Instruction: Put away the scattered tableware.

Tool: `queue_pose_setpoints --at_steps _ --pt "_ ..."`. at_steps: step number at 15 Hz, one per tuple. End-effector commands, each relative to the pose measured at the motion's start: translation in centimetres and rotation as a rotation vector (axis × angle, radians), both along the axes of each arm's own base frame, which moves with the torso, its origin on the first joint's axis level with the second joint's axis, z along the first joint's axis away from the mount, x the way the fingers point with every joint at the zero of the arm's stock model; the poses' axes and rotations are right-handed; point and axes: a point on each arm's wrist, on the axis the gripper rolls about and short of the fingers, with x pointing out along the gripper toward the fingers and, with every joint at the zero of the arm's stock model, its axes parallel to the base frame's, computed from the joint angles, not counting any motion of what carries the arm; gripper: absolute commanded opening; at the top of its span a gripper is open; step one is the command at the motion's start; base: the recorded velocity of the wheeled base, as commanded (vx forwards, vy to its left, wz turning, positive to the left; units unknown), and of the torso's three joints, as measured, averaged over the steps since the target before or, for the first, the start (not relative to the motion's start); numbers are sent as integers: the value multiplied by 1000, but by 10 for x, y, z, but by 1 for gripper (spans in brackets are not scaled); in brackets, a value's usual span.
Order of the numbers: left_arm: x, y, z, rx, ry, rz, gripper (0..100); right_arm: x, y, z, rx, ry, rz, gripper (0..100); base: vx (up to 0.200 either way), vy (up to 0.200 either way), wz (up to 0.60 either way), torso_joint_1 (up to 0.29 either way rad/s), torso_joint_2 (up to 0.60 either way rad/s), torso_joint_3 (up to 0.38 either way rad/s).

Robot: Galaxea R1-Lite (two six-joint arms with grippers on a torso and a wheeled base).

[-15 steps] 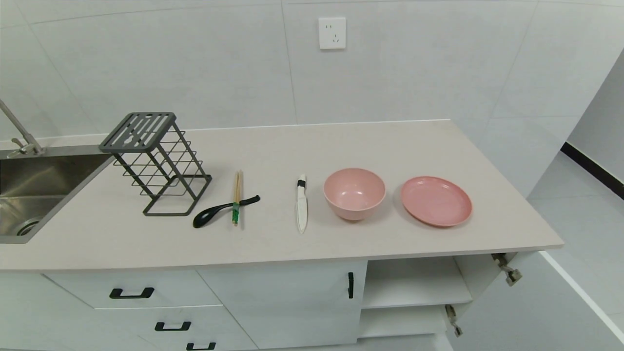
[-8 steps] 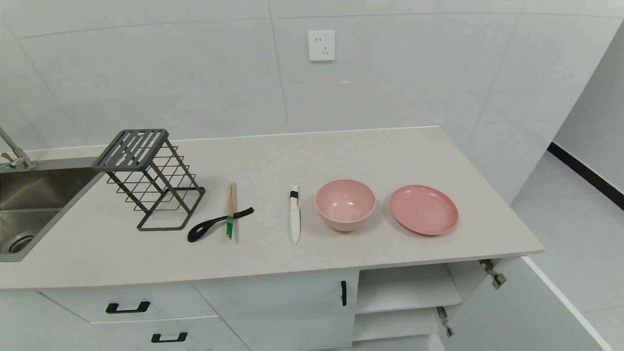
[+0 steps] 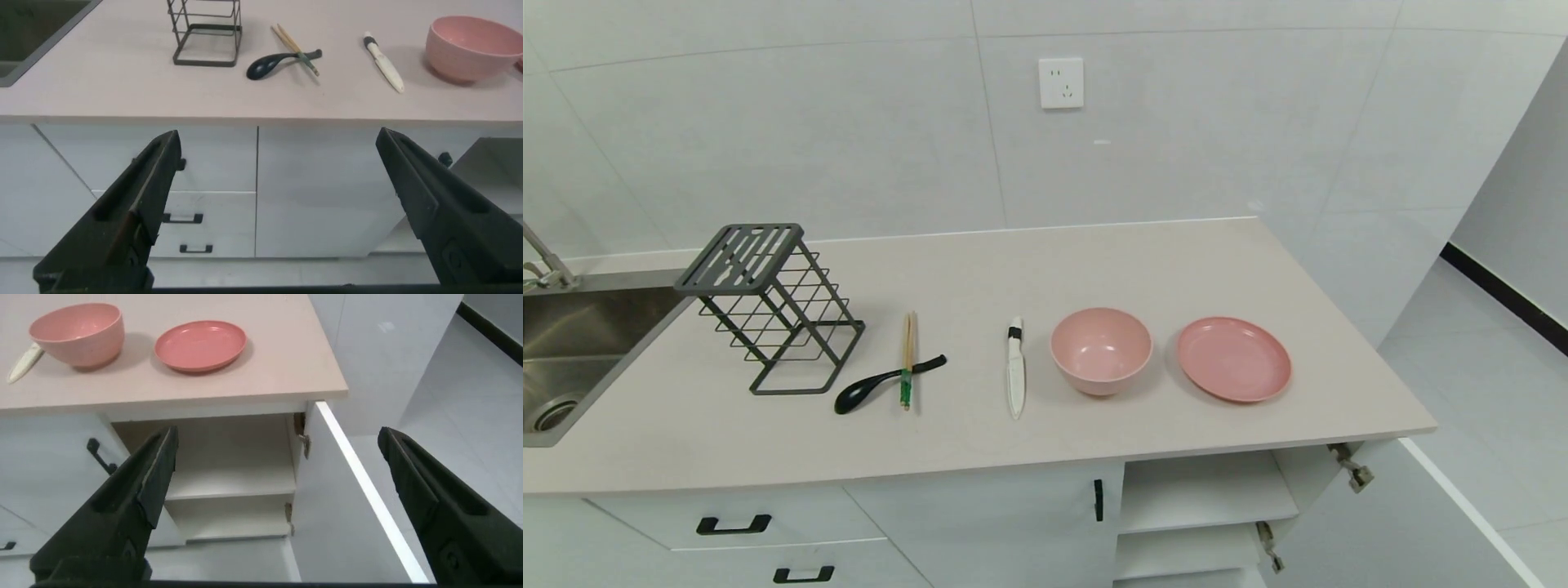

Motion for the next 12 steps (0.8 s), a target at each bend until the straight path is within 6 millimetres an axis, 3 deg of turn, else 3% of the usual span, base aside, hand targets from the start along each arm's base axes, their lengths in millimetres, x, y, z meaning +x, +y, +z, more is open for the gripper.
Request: queue_pose_setpoints --at_steps 1,6,9,10,12 --pt "0 0 0 -1 1 1 100 0 0 0 -2 2 2 100 0 0 0 0 0 0" --pt "0 0 0 -2 1 2 100 0 0 0 -11 4 2 100 0 0 0 0 0 0" --pt "0 0 0 -1 1 2 100 0 0 0 -5 5 0 100 200 0 0 -6 1 2" --pt "0 0 0 -1 1 1 100 0 0 0 -5 4 0 100 0 0 0 0 0 0" --pt "0 0 0 1 1 1 100 -1 0 12 -1 -119 2 100 0 0 0 0 0 0"
